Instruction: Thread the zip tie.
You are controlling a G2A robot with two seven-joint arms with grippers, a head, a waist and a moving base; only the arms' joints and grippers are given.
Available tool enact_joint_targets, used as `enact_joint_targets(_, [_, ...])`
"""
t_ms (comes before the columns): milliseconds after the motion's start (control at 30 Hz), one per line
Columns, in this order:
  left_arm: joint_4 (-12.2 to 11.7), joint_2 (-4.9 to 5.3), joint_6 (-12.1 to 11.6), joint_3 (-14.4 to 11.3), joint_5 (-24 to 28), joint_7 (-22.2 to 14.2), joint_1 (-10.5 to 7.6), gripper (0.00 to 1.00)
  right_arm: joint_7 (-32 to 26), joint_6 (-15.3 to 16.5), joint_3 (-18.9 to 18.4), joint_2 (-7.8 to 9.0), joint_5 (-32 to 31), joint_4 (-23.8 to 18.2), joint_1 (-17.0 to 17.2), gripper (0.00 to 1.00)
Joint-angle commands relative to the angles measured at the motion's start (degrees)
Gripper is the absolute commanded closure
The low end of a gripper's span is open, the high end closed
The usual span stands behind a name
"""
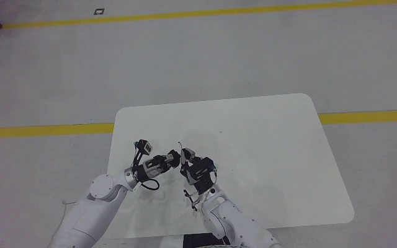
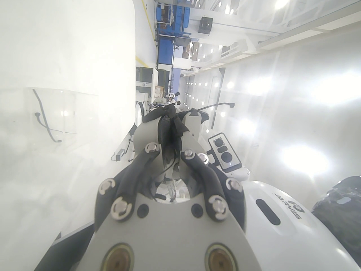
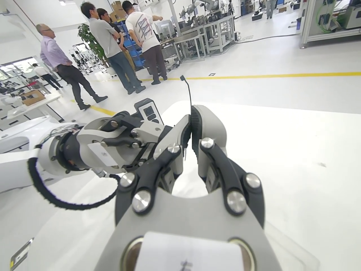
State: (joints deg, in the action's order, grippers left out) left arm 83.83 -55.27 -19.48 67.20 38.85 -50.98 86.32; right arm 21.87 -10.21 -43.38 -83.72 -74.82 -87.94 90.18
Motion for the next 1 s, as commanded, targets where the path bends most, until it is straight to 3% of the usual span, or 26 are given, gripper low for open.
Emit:
enact_joint_targets(0, [0.0,0.0,0.0,0.0,0.0,0.0,0.0,1.0,0.0,-0.1,-0.1,0.07,0.0,-0.1,0.1,1.0])
enact_joint_targets(200, [0.0,0.0,0.0,0.0,0.0,0.0,0.0,1.0,-0.1,-0.1,-0.3,0.25,0.2,-0.5,0.5,1.0])
enact_joint_targets(233, [0.0,0.0,0.0,0.0,0.0,0.0,0.0,1.0,-0.1,-0.1,-0.3,0.28,0.2,-0.5,0.5,0.9])
enact_joint_targets(267, [0.0,0.0,0.0,0.0,0.0,0.0,0.0,1.0,-0.1,-0.1,-0.3,0.31,0.2,-0.6,0.5,0.7])
enact_joint_targets(300, [0.0,0.0,0.0,0.0,0.0,0.0,0.0,1.0,-0.1,-0.2,-0.3,0.33,0.3,-0.7,0.5,0.61])
enact_joint_targets(333, [0.0,0.0,0.0,0.0,0.0,0.0,0.0,1.0,-0.1,-0.2,-0.2,0.35,0.3,-0.9,0.5,0.6])
enact_joint_targets(733, [0.0,0.0,0.0,0.0,0.0,0.0,0.0,1.0,-1.1,-0.9,0.9,0.12,-1.1,-2.0,-0.3,0.67])
enact_joint_targets(967, [0.0,0.0,0.0,0.0,0.0,0.0,0.0,1.0,-1.7,-1.6,1.4,-0.16,-2.1,-2.2,-0.8,0.77])
